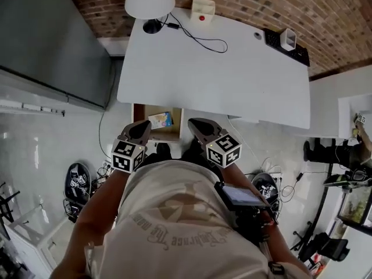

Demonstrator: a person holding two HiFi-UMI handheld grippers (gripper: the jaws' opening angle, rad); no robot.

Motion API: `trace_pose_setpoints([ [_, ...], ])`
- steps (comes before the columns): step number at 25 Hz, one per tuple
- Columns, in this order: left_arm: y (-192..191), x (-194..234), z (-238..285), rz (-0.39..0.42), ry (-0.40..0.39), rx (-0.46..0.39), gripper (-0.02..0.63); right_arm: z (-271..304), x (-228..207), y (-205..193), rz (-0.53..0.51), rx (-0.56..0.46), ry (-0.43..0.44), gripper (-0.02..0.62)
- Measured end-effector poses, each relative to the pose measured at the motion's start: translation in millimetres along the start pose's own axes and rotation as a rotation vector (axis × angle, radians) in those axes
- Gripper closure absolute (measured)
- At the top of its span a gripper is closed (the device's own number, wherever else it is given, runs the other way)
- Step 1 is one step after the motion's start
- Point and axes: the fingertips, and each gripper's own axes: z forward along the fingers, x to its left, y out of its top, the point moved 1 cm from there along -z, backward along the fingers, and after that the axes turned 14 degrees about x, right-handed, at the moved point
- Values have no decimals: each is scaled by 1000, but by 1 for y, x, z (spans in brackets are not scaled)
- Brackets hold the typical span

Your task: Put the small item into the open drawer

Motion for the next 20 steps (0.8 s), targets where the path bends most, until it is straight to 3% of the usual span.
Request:
trace_pose_setpoints([
  [11,-9,16,-31,-55,32,-58,599,4,24,10,-26,-14,17,589],
  [20,-8,7,-40,-51,26,-58,599,-7,26,15,-20,-18,7,589],
])
